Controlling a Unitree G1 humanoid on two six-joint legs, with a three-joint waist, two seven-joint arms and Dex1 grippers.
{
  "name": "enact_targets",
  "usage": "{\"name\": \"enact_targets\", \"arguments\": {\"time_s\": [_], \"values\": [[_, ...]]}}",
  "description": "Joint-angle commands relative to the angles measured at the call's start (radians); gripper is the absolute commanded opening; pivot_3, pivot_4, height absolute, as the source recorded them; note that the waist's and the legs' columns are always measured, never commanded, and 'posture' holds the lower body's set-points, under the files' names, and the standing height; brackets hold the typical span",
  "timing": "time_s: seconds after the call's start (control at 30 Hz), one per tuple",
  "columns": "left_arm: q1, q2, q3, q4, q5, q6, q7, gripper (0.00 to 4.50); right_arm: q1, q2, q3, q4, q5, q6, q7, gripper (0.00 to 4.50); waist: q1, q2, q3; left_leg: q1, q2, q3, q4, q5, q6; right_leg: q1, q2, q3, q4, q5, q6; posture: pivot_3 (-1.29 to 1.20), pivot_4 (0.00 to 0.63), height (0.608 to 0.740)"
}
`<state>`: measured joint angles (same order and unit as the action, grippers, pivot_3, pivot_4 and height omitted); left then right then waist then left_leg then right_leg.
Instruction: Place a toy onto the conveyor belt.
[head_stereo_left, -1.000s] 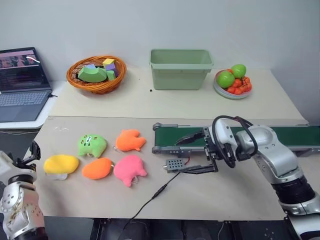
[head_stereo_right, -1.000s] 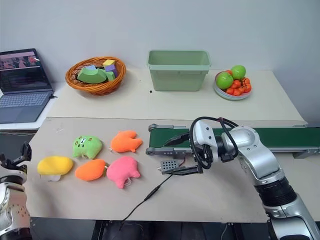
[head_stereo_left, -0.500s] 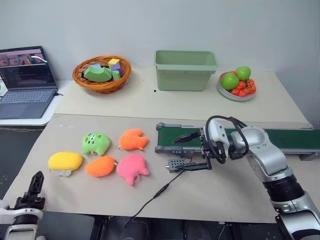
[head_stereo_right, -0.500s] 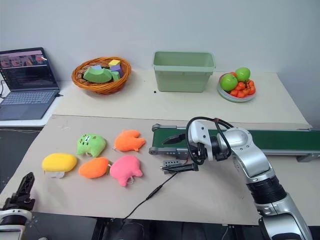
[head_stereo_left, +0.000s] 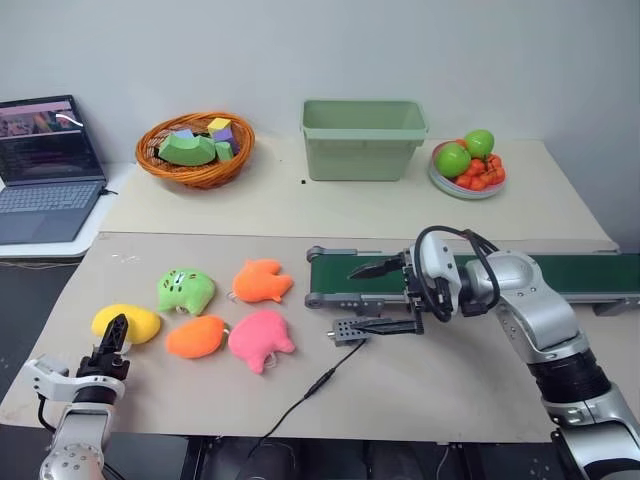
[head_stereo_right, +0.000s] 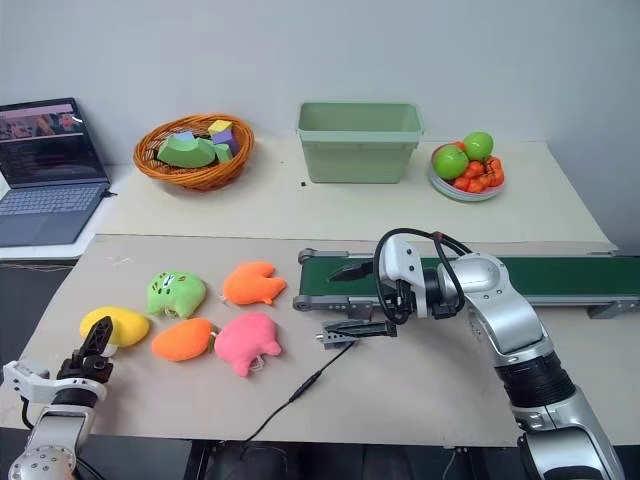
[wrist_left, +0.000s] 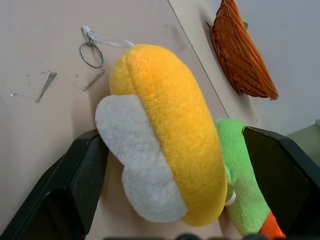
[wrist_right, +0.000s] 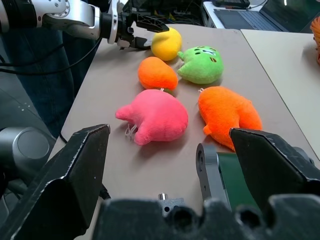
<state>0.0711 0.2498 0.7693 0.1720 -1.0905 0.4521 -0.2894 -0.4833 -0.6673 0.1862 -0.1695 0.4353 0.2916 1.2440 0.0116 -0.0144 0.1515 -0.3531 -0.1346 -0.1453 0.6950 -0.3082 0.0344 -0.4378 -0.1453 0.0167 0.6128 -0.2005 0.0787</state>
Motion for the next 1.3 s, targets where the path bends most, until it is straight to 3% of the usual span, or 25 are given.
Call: {"name": "enact_targets", "arguments": {"time_s": [0.03, 0.13, 0.23, 0.4, 0.63, 0.8, 0.9, 1.0, 1.1, 1.2, 1.3], "values": [[0.0, 0.003, 0.001, 0.031, 0.019, -0.005, 0.001, 4.45, -0.002, -0.002, -0.03, -0.035, 0.007, -0.002, -0.009, 4.5, 0.0, 0.0, 0.0, 0.0, 0.0, 0.0, 0.0, 0.0, 0.0, 0.0, 0.0, 0.0, 0.0, 0.0, 0.0, 0.0, 0.15, 0.74], [-0.005, 0.003, 0.003, 0.036, 0.022, -0.007, 0.001, 4.45, -0.004, -0.002, -0.027, -0.032, 0.005, -0.002, -0.013, 4.5, 0.002, 0.001, 0.0, 0.0, 0.0, 0.0, 0.0, 0.0, 0.0, 0.0, 0.0, 0.0, 0.0, 0.0, 0.0, 0.0, 0.15, 0.74], [-0.008, 0.002, 0.003, 0.038, 0.026, -0.012, -0.004, 3.74, -0.003, -0.005, -0.028, -0.032, 0.005, -0.001, -0.013, 4.5, 0.001, 0.001, -0.001, 0.0, 0.0, 0.0, 0.0, 0.0, 0.0, 0.0, 0.0, 0.0, 0.0, 0.0, 0.0, 0.0, 0.15, 0.74], [-0.01, 0.0, -0.008, 0.036, 0.035, -0.012, -0.014, 1.8, -0.002, -0.009, -0.029, -0.03, 0.002, -0.002, -0.015, 4.5, 0.002, 0.001, -0.001, -0.001, 0.0, 0.0, 0.0, 0.0, 0.0, 0.0, 0.0, 0.0, -0.001, 0.0, 0.0, 0.0, 0.15, 0.74], [-0.023, -0.023, -0.011, -0.049, 0.07, -0.071, 0.035, 1.8, -0.005, -0.001, -0.02, -0.007, -0.01, -0.01, -0.017, 4.5, 0.001, 0.001, -0.001, -0.001, 0.0, 0.0, 0.0, 0.0, 0.0, 0.0, 0.0, 0.0, -0.001, 0.0, 0.0, 0.0, 0.15, 0.74], [-0.078, -0.021, -0.044, -0.372, 0.145, -0.149, 0.188, 1.8, -0.012, 0.01, -0.018, 0.028, -0.025, -0.017, -0.016, 4.5, 0.002, -0.003, 0.002, -0.001, 0.0, 0.0, 0.0, 0.0, 0.0, 0.0, 0.0, 0.0, -0.001, 0.0, 0.0, 0.0, 0.15, 0.74], [-0.171, 0.048, -0.097, -0.605, 0.155, -0.112, 0.307, 1.8, -0.015, 0.021, -0.014, 0.056, -0.035, -0.024, -0.017, 4.5, 0.008, -0.008, 0.003, -0.002, 0.0, 0.0, 0.001, 0.0, 0.0, 0.0, 0.0, 0.0, -0.001, 0.0, 0.0, 0.0, 0.15, 0.74], [-0.251, 0.185, -0.19, -0.745, 0.209, -0.034, 0.338, 1.8, -0.016, 0.033, -0.018, 0.07, -0.039, -0.025, -0.02, 4.5, 0.004, -0.008, 0.003, -0.002, 0.0, 0.0, 0.002, 0.0, 0.0, 0.0, 0.0, 0.0, -0.001, 0.0, -0.001, 0.0, 0.15, 0.74], [-0.31, 0.329, -0.36, -0.786, 0.358, 0.024, 0.297, 1.8, -0.02, 0.038, -0.031, 0.088, -0.042, -0.018, -0.036, 4.5, -0.002, -0.007, 0.002, -0.001, 0.0, 0.004, 0.001, 0.0, 0.0, -0.001, 0.0, 0.001, -0.001, 0.0, -0.001, 0.0, 0.15, 0.74], [-0.347, 0.531, -0.766, -0.72, 0.863, -0.131, 0.176, 1.8, -0.029, 0.031, -0.063, 0.105, -0.027, -0.004, -0.052, 4.5, -0.004, -0.006, 0.002, -0.001, 0.001, 0.007, -0.001, 0.0, 0.0, -0.002, 0.001, 0.001, -0.001, 0.0, -0.001, 0.0, 0.15, 0.74], [-0.37, 0.591, -1.012, -0.578, 1.233, -0.38, 0.153, 1.8, -0.028, 0.014, -0.093, 0.116, -0.026, -0.007, -0.065, 4.5, -0.003, -0.004, 0.003, 0.0, 0.002, 0.01, -0.002, 0.0, 0.0, -0.002, 0.002, 0.003, -0.002, 0.001, -0.002, 0.0, 0.15, 0.74]]}}
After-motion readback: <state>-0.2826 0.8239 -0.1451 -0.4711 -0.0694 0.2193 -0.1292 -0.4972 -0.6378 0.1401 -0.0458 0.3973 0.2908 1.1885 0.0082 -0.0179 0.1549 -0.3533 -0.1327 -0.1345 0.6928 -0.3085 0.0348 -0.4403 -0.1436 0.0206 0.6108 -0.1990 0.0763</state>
